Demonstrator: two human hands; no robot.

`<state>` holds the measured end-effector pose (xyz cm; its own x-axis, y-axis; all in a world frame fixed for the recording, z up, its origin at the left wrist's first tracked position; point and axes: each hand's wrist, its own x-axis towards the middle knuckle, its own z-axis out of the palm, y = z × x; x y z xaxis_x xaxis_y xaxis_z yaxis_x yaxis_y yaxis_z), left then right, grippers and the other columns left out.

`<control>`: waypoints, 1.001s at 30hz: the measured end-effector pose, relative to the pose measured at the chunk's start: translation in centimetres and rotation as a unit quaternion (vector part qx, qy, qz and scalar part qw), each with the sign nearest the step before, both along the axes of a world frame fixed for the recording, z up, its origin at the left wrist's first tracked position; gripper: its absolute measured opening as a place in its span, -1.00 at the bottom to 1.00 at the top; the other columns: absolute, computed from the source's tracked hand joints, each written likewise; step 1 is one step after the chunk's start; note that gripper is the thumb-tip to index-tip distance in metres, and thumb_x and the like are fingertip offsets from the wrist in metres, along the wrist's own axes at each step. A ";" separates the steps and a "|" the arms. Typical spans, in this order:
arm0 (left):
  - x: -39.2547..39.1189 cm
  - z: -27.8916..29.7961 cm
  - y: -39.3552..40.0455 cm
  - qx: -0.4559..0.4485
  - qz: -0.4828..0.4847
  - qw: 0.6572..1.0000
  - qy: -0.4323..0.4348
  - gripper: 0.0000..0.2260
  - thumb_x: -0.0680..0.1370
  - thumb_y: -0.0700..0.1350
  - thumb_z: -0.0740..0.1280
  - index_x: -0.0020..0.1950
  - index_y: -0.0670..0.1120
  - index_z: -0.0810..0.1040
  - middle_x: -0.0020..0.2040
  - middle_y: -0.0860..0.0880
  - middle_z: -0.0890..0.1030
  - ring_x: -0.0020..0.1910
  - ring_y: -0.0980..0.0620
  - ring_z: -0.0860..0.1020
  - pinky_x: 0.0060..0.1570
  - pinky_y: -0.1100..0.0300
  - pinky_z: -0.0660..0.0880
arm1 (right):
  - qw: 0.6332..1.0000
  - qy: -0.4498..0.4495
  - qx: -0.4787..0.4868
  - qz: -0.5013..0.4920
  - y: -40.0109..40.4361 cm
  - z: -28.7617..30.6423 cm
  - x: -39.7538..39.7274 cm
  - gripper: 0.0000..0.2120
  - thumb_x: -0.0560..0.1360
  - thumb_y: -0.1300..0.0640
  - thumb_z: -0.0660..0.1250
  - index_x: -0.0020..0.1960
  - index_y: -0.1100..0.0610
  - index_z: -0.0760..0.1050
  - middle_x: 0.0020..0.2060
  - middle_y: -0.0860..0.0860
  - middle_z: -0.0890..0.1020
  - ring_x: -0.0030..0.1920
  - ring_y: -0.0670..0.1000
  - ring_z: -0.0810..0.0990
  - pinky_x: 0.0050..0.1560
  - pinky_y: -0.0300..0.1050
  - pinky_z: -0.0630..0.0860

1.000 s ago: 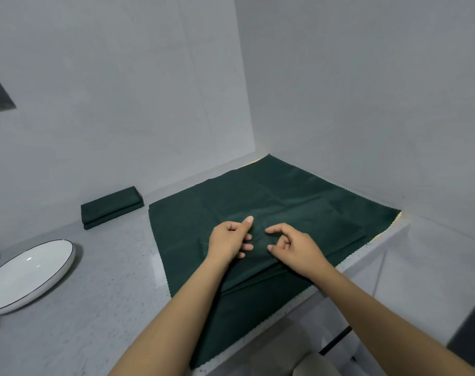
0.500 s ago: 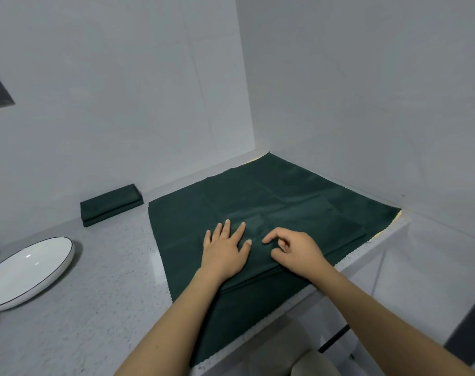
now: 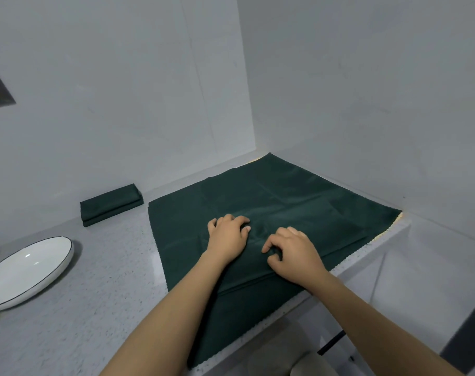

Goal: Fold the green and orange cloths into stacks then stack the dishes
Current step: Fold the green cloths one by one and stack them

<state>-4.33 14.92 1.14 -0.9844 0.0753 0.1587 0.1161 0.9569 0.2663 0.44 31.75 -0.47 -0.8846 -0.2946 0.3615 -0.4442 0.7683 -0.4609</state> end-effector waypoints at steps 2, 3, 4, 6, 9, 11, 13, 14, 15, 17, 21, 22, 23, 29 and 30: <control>-1.0 0.3 0.3 0.030 -0.011 0.999 -0.007 -0.72 0.61 0.02 0.20 0.31 0.09 0.48 0.21 -0.02 0.50 0.28 -0.01 0.39 0.32 0.06 0.12 | 1.000 0.000 -0.012 -0.004 -0.3 -0.1 0.0 -0.82 0.36 0.12 0.26 -0.10 -0.02 0.59 -0.27 -0.18 0.34 -0.12 -0.06 0.37 -0.02 -0.19 0.24; -1.5 0.3 0.6 0.040 -0.017 0.999 -0.008 -0.72 0.59 0.01 0.23 0.30 0.09 0.49 0.20 -0.02 0.51 0.28 -0.01 0.39 0.30 0.06 0.16 | 1.000 -0.002 -0.021 -0.008 -0.2 -0.1 -0.1 -0.80 0.34 0.09 0.24 -0.11 -0.02 0.60 -0.26 -0.15 0.36 -0.11 -0.04 0.40 -0.03 -0.20 0.20; -1.9 0.3 0.8 0.049 -0.017 0.999 -0.008 -0.72 0.58 0.01 0.27 0.29 0.10 0.51 0.20 -0.02 0.52 0.27 -0.02 0.40 0.29 0.05 0.20 | 1.000 -0.004 -0.027 -0.011 -0.1 -0.1 -0.2 -0.79 0.33 0.07 0.22 -0.13 -0.02 0.60 -0.26 -0.15 0.36 -0.10 -0.04 0.41 -0.03 -0.20 0.17; -2.7 0.1 1.2 0.084 -0.002 0.996 -0.009 -0.73 0.54 0.01 0.34 0.24 0.09 0.55 0.16 0.00 0.54 0.24 -0.01 0.43 0.27 0.06 0.25 | 0.999 -0.008 -0.038 -0.019 0.1 -0.3 -0.5 -0.77 0.33 0.06 0.20 -0.14 -0.03 0.61 -0.28 -0.16 0.35 -0.11 -0.06 0.40 -0.01 -0.23 0.13; -3.6 -0.2 1.4 0.177 0.032 0.983 -0.022 -0.81 0.46 0.01 0.45 0.06 0.07 0.63 0.05 0.07 0.61 0.15 0.08 0.52 0.27 0.07 0.32 | 0.998 -0.014 -0.057 -0.019 0.2 -0.6 -1.0 -0.82 0.35 0.06 0.24 -0.16 -0.05 0.62 -0.32 -0.18 0.32 -0.14 -0.11 0.33 0.03 -0.24 0.12; -4.0 0.0 1.3 0.214 0.042 0.975 -0.034 -0.90 0.41 -0.02 0.50 -0.12 0.07 0.61 -0.08 0.09 0.64 0.05 0.08 0.57 0.22 0.07 0.41 | 0.997 -0.015 -0.074 -0.016 0.2 -0.6 -1.1 -0.84 0.36 0.07 0.26 -0.18 -0.05 0.62 -0.33 -0.18 0.32 -0.14 -0.12 0.32 0.05 -0.22 0.14; -4.3 0.1 1.4 0.229 0.045 0.971 -0.044 -0.88 0.39 -0.05 0.52 -0.23 0.05 0.59 -0.23 0.10 0.60 -0.05 0.05 0.60 0.07 0.13 0.50 | 0.997 -0.017 -0.067 -0.016 0.3 -0.7 -1.3 -0.86 0.38 0.09 0.28 -0.17 -0.05 0.62 -0.34 -0.18 0.32 -0.14 -0.12 0.32 0.05 -0.22 0.14; -4.3 0.3 1.3 0.231 0.047 0.971 -0.046 -0.87 0.39 -0.06 0.52 -0.25 0.04 0.58 -0.27 0.11 0.58 -0.11 0.04 0.59 -0.01 0.16 0.51 | 0.998 -0.016 -0.059 -0.015 0.4 -0.7 -1.3 -0.86 0.39 0.09 0.30 -0.16 -0.05 0.62 -0.34 -0.18 0.32 -0.13 -0.11 0.31 0.04 -0.22 0.13; -4.2 0.4 1.3 0.233 0.049 0.970 -0.048 -0.86 0.39 -0.06 0.52 -0.27 0.03 0.57 -0.29 0.12 0.56 -0.17 0.06 0.57 -0.08 0.18 0.50 | 0.998 -0.017 -0.053 -0.013 0.5 -0.7 -1.3 -0.87 0.40 0.10 0.30 -0.15 -0.06 0.62 -0.34 -0.18 0.32 -0.13 -0.11 0.31 0.04 -0.22 0.13; -4.0 0.7 0.9 0.241 0.058 0.967 -0.050 -0.84 0.39 -0.07 0.52 -0.30 0.04 0.55 -0.31 0.12 0.55 -0.24 0.10 0.52 -0.17 0.22 0.45 | 0.999 -0.026 -0.041 -0.007 0.7 -0.5 -1.3 -0.85 0.42 0.10 0.31 -0.13 -0.09 0.62 -0.34 -0.18 0.33 -0.12 -0.11 0.31 0.05 -0.23 0.11; -2.7 1.9 -1.1 0.255 0.098 0.961 -0.054 -0.83 0.41 -0.07 0.51 -0.29 0.00 0.54 -0.31 0.11 0.55 -0.28 0.13 0.51 -0.20 0.24 0.41 | 0.999 -0.052 0.013 0.009 0.7 0.8 -1.5 -0.77 0.45 0.11 0.28 -0.05 -0.18 0.61 -0.25 -0.17 0.43 -0.04 -0.09 0.36 0.07 -0.23 0.06; -2.0 2.3 -2.0 0.259 0.115 0.958 -0.051 -0.83 0.42 -0.08 0.50 -0.29 -0.01 0.53 -0.30 0.10 0.55 -0.27 0.11 0.51 -0.21 0.24 0.41 | 0.998 -0.062 0.016 0.011 0.3 1.2 -1.7 -0.76 0.45 0.13 0.28 -0.02 -0.18 0.60 -0.22 -0.17 0.46 -0.01 -0.09 0.37 0.08 -0.23 0.07; -1.4 2.4 -2.9 0.267 0.130 0.954 -0.047 -0.82 0.43 -0.08 0.49 -0.28 -0.02 0.52 -0.30 0.10 0.55 -0.25 0.09 0.52 -0.21 0.24 0.40 | 0.997 -0.076 0.011 0.009 0.0 1.6 -1.8 -0.75 0.46 0.15 0.27 -0.01 -0.17 0.59 -0.20 -0.17 0.47 0.00 -0.09 0.36 0.09 -0.22 0.08; 4.2 2.1 -7.6 0.278 0.226 0.933 -0.034 -0.81 0.51 -0.04 0.38 -0.20 -0.06 0.42 -0.20 0.02 0.55 -0.16 0.00 0.52 -0.19 0.19 0.39 | 0.988 -0.145 -0.040 0.019 -4.1 1.7 -2.2 -0.80 0.49 0.20 0.30 -0.10 -0.12 0.47 -0.22 -0.16 0.55 0.00 -0.10 0.38 0.04 -0.22 0.10; 5.5 2.0 -8.5 0.272 0.239 0.931 -0.030 -0.81 0.52 -0.03 0.36 -0.19 -0.06 0.40 -0.19 0.01 0.54 -0.13 -0.02 0.52 -0.17 0.18 0.39 | 0.989 -0.144 -0.038 0.020 -5.1 1.7 -2.1 -0.82 0.49 0.19 0.31 -0.11 -0.10 0.46 -0.22 -0.15 0.56 0.02 -0.08 0.39 0.01 -0.22 0.08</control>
<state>1.19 6.41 3.16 -0.8929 -0.4502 -0.0107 -0.3193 0.6163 0.7199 -1.68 26.66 1.23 -0.9420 -0.3141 0.1179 -0.3157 0.7108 -0.6286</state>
